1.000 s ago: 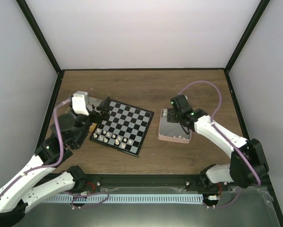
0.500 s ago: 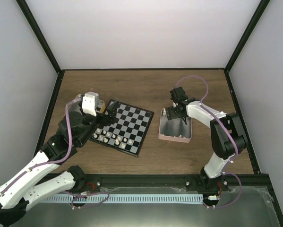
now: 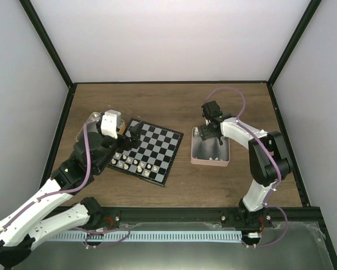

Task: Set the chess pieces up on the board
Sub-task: Adjust the storage box at the center of the board.

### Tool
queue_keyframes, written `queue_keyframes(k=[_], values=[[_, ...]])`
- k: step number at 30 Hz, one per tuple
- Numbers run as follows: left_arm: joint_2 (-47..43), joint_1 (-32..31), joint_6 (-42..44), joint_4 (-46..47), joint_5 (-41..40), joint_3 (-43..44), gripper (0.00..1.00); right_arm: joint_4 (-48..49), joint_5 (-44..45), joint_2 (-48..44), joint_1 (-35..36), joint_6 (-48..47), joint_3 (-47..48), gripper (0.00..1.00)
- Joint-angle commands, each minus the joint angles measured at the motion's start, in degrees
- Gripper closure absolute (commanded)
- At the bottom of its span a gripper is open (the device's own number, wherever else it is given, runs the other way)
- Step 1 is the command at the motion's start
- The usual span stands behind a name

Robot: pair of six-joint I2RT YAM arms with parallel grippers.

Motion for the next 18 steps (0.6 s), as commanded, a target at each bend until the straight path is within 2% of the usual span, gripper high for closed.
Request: queue_keyframes(k=[1,6,13,18], values=[[0.08,0.2,0.42,0.47,0.14,-0.33,0.0,2.5,-2.59,-4.26,-0.16,-2.69,0.71,0.18],[0.62,0.23,0.51,0.59,0.59,-0.22,0.0,5.16,-0.71,-2.97,-0.22,-5.98,0.09,0.18],[1.16,0.21,0.59,0.67,0.99,-0.06,0.0,3.2,-4.7,1.07,-0.24,-8.45,1.3,0.16],[1.34,0.18,0.6,0.76,1.08,-0.11,0.0,1.81,-6.33,3.67,-0.38,-7.94,2.67,0.2]])
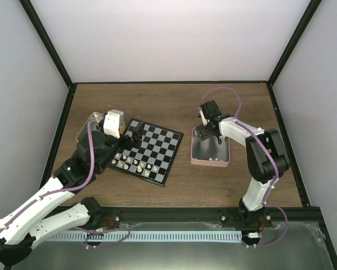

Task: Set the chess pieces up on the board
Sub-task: Adjust the storage box at the center of the board.

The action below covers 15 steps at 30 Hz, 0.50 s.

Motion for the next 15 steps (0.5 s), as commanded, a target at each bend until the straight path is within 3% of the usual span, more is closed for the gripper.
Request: queue_keyframes(k=[1,12,15], values=[[0.0,0.2,0.55,0.76,0.68,-0.06,0.0,-2.02,-1.5,2.75,-0.38,0.22,2.99,0.22],[0.0,0.18,0.55,0.75,0.49,-0.25,0.0,-7.06,3.08,0.35,-0.37,11.81,3.26,0.6],[0.0,0.16,0.51,0.34,0.42,-0.34,0.0,-9.48,4.42,-0.16,-0.36,16.23,3.02,0.67]])
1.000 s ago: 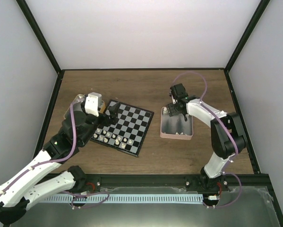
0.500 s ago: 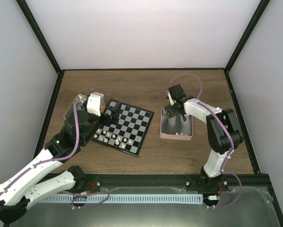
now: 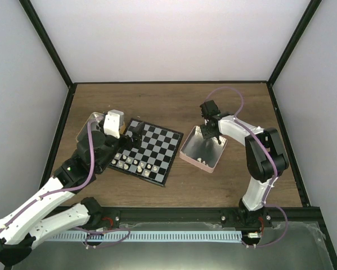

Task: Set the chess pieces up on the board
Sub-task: Adjust the storage box at the center of the board.

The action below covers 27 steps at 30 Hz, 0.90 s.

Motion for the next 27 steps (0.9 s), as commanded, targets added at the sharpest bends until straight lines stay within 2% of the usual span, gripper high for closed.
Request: queue_keyframes(k=[1,7,9,13,23,27], values=[[0.0,0.15,0.49,0.14,0.17,-0.32,0.0,-6.32,2.33,-1.52,-0.27,9.67,0.43,0.68],[0.0,0.18,-0.41,0.25,0.41,-1.25,0.0,-9.63,2.7,-3.35,-0.99,20.41,-2.71,0.7],[0.0,0.16,-0.76,0.36,0.8,-1.51,0.0,-9.77,2.08,-4.61,-1.02,23.88,-4.44,0.73],[0.0,0.16,-1.31,0.37,1.24,-1.81,0.0,-9.62,1.22,-7.39,-1.37,30.85,-8.38,0.84],[0.0,0.18,-2.61,0.52,2.05,-2.68,0.0,-5.5,-5.79,-16.41,-3.01,44.7,-17.74,0.84],[0.0,0.14,-2.93,1.04,2.1,-2.86,0.0,-5.95,-4.54,-19.76,-3.0,49.68,-20.28,0.84]])
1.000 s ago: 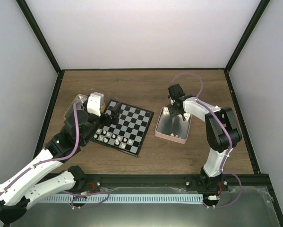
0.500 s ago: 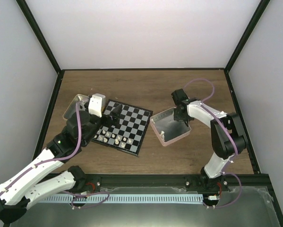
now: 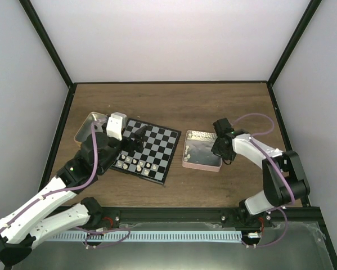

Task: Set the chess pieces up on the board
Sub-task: Adjust the storage box at the center of the board.

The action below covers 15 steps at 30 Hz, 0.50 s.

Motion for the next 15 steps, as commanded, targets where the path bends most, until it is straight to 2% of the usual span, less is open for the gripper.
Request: queue_keyframes(k=[1,4,9,12,15], values=[[-0.11,0.16,-0.92,1.27,0.48,-0.74,0.0,-0.09,0.81,-3.89,-0.5,8.61,-1.52,0.84],[1.32,0.15,-0.89,1.49,0.57,-0.7,0.0,-1.01,2.72,-5.47,-0.49,7.8,-1.6,0.82],[2.28,0.16,-1.23,1.85,0.68,-0.62,0.0,-2.8,2.76,-6.69,-0.39,0.8,3.39,0.56],[2.57,0.16,-1.65,2.11,0.67,-0.82,0.0,-2.31,3.43,-9.5,0.6,-2.31,5.25,0.51],[2.78,0.22,-2.47,2.53,0.61,-1.26,0.0,2.23,0.38,-12.04,2.67,-6.25,5.09,0.48]])
